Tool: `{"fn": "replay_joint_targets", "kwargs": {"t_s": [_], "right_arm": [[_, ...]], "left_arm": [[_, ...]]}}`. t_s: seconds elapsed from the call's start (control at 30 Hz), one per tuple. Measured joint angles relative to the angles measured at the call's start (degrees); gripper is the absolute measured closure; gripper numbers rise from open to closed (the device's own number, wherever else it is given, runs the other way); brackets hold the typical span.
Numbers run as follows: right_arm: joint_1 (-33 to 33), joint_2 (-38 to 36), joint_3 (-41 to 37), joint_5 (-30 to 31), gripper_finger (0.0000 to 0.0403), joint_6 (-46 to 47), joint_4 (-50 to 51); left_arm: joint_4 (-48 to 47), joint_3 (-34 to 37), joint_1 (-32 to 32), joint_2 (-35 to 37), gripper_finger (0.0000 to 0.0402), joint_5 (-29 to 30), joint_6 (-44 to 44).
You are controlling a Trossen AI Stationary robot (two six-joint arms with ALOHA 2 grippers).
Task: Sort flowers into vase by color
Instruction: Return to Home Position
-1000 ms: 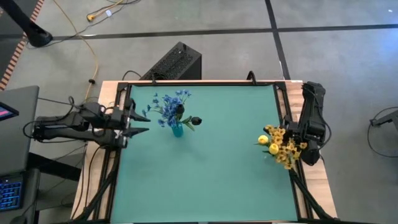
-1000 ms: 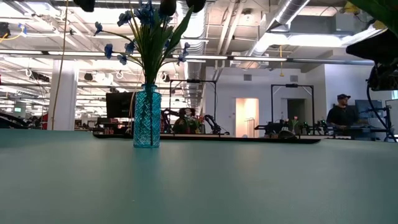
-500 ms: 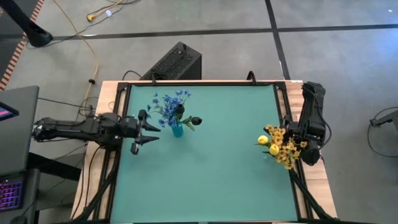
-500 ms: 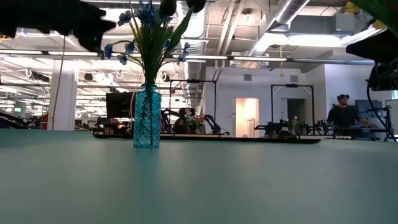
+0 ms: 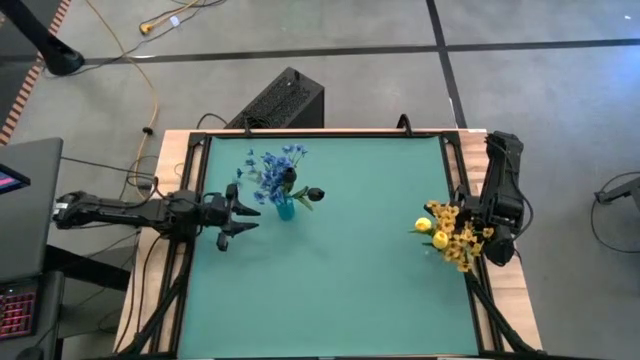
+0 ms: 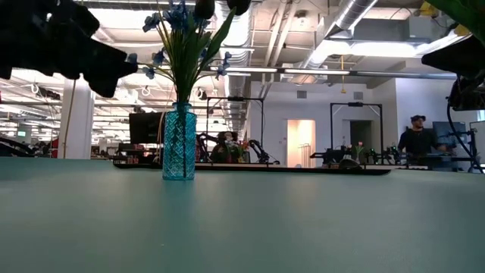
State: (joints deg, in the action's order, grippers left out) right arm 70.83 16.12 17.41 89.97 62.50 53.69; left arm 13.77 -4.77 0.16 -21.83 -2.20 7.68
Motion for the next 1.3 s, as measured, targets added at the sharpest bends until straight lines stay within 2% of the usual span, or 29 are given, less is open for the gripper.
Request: {"fn": "replay_joint_targets", "kwargs": {"t_s": [0.13,0.43,0.63,0.9,1.1,1.3], "right_arm": [[0.0,0.0,0.0,-0.1,0.0375,-2.4,0.0],[0.0,0.0,0.0,-6.6,0.0375,-2.5,0.0],[0.0,0.0,0.0,-10.3,0.0375,-2.5,0.0],[0.0,0.0,0.0,-13.7,0.0375,-2.5,0.0],[0.0,0.0,0.0,-13.8,0.0375,-2.5,0.0],[0.0,0.0,0.0,-13.8,0.0375,-2.5,0.0]], "left_arm": [[-2.7,0.2,0.0,5.3,0.026,0.8,-1.2],[-7.1,0.2,0.0,13.4,0.026,3.0,-2.5],[-8.3,0.4,0.0,13.6,0.026,4.2,-3.5],[-3.9,4.1,0.0,13.7,0.026,4.4,-4.0],[-4.4,3.9,0.0,13.6,0.026,2.2,-8.0],[-6.6,3.9,0.0,13.6,0.026,5.1,-7.5]]}}
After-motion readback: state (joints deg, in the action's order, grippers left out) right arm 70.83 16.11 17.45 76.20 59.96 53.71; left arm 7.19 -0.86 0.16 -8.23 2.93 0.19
